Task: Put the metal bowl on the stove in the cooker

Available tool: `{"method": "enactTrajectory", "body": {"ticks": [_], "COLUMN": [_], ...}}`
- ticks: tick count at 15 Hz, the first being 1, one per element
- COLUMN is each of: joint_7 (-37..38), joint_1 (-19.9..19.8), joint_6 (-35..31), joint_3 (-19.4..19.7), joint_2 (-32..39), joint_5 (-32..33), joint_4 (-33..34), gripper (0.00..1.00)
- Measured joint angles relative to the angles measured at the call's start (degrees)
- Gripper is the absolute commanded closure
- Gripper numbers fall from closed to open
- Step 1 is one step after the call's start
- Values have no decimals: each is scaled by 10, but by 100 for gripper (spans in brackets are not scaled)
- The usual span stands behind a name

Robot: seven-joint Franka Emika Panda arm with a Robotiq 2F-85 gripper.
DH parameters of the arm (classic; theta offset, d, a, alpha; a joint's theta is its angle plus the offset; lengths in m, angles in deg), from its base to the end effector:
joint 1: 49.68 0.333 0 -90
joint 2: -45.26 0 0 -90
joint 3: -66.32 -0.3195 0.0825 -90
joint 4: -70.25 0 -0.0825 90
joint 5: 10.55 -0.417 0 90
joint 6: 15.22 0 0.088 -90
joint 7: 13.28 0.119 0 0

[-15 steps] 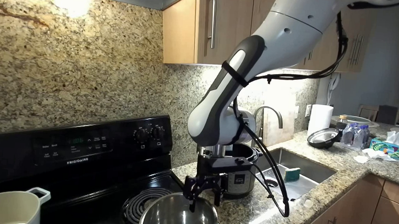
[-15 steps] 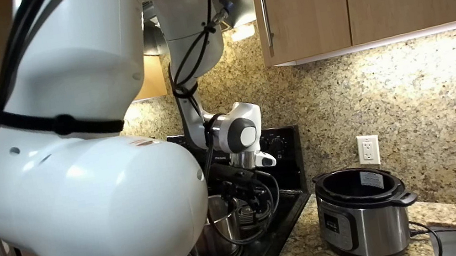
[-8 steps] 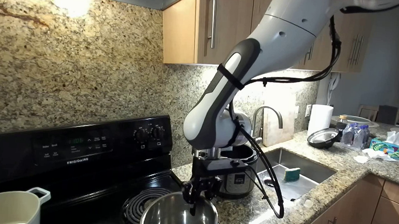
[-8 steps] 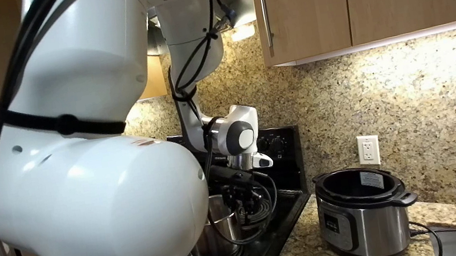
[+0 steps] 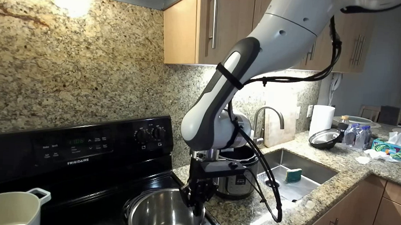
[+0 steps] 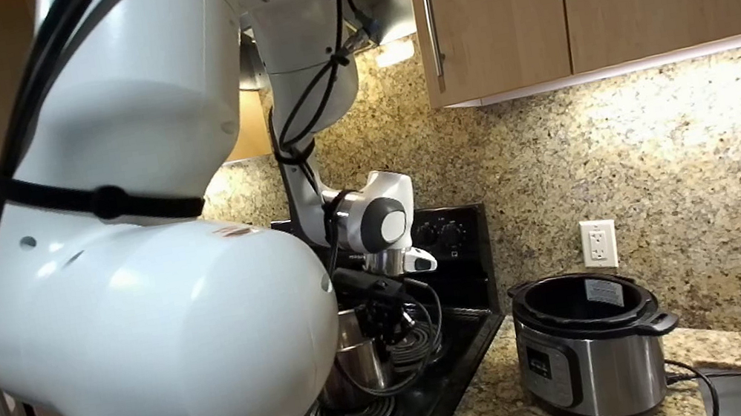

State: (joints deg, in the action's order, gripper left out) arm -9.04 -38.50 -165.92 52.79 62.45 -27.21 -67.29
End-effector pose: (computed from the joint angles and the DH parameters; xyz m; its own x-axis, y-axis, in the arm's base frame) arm 0.4588 0.2135 0.1508 0.9890 0.0996 -0.1092 0.0785 -0.9800 -0.1828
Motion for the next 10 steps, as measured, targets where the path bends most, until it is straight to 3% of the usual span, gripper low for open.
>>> {"method": "enactTrajectory", "body": {"ticks": [10], "joint_7": [-89], "joint_1": [-43], "joint_6": [-57], "joint_3": [-59], "joint_2": [-14], "joint_5": [-107], "joint_4": [-32], "gripper": [99]}}
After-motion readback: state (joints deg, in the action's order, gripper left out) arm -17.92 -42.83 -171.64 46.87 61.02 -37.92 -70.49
